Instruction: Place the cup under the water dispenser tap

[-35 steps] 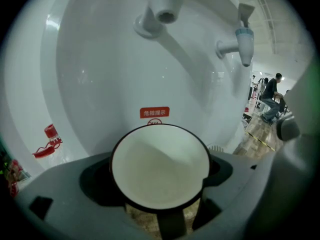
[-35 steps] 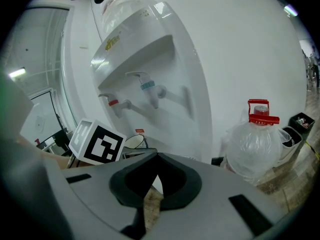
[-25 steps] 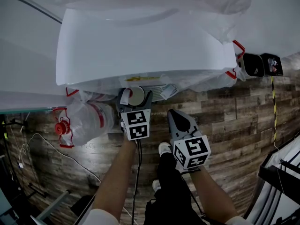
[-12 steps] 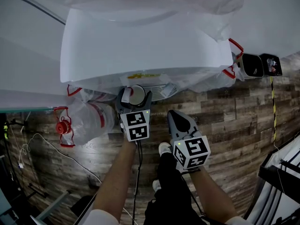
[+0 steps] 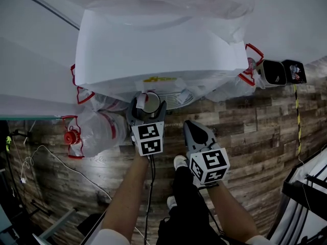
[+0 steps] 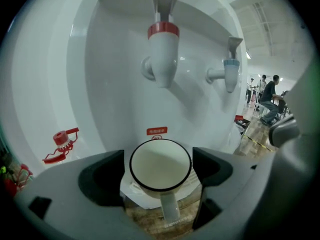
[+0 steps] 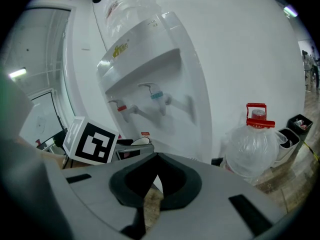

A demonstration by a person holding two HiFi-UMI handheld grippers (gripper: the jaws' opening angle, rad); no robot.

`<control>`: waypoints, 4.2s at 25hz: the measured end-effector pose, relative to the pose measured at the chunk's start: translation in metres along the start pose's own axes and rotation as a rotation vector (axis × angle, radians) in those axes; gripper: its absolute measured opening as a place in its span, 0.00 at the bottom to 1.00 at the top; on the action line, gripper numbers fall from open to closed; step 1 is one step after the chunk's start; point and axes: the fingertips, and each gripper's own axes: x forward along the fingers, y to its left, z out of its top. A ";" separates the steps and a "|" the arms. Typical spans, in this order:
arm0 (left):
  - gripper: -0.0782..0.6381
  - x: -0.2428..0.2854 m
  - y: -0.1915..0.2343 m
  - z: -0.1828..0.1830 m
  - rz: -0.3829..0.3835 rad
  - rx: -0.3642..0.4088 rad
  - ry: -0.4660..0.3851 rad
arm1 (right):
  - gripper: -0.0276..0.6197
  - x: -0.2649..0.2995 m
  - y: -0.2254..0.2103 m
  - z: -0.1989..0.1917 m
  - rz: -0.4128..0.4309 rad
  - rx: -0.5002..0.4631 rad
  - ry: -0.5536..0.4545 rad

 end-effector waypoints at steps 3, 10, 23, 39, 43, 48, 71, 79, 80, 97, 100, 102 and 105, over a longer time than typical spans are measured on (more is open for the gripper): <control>0.75 -0.013 -0.003 0.006 -0.008 0.012 -0.018 | 0.07 -0.007 0.006 0.004 0.002 -0.005 -0.005; 0.75 -0.057 -0.010 0.010 -0.039 -0.002 -0.013 | 0.07 -0.032 0.029 0.023 0.004 -0.024 -0.031; 0.71 -0.226 -0.018 0.047 -0.052 0.002 -0.094 | 0.07 -0.162 0.092 0.044 -0.018 -0.078 -0.061; 0.49 -0.462 -0.025 0.112 -0.068 0.048 -0.216 | 0.07 -0.328 0.209 0.097 0.009 -0.142 -0.151; 0.44 -0.520 -0.029 0.119 -0.068 0.028 -0.228 | 0.07 -0.374 0.236 0.113 0.015 -0.147 -0.175; 0.40 -0.578 -0.046 0.137 -0.086 0.049 -0.263 | 0.07 -0.421 0.266 0.132 0.043 -0.150 -0.208; 0.18 -0.688 -0.131 0.128 -0.043 0.042 -0.288 | 0.07 -0.528 0.267 0.127 0.103 -0.171 -0.238; 0.18 -0.689 -0.155 0.133 -0.067 0.038 -0.288 | 0.07 -0.544 0.264 0.136 0.113 -0.174 -0.271; 0.18 -0.689 -0.156 0.135 -0.066 0.050 -0.291 | 0.07 -0.545 0.265 0.137 0.115 -0.175 -0.273; 0.18 -0.678 -0.144 0.143 -0.047 0.037 -0.289 | 0.07 -0.533 0.265 0.144 0.124 -0.185 -0.265; 0.18 -0.677 -0.143 0.141 -0.042 0.033 -0.282 | 0.07 -0.531 0.265 0.144 0.127 -0.185 -0.262; 0.18 -0.677 -0.143 0.140 -0.042 0.031 -0.279 | 0.07 -0.530 0.265 0.143 0.130 -0.185 -0.259; 0.18 -0.676 -0.142 0.139 -0.042 0.031 -0.277 | 0.07 -0.528 0.267 0.143 0.134 -0.187 -0.258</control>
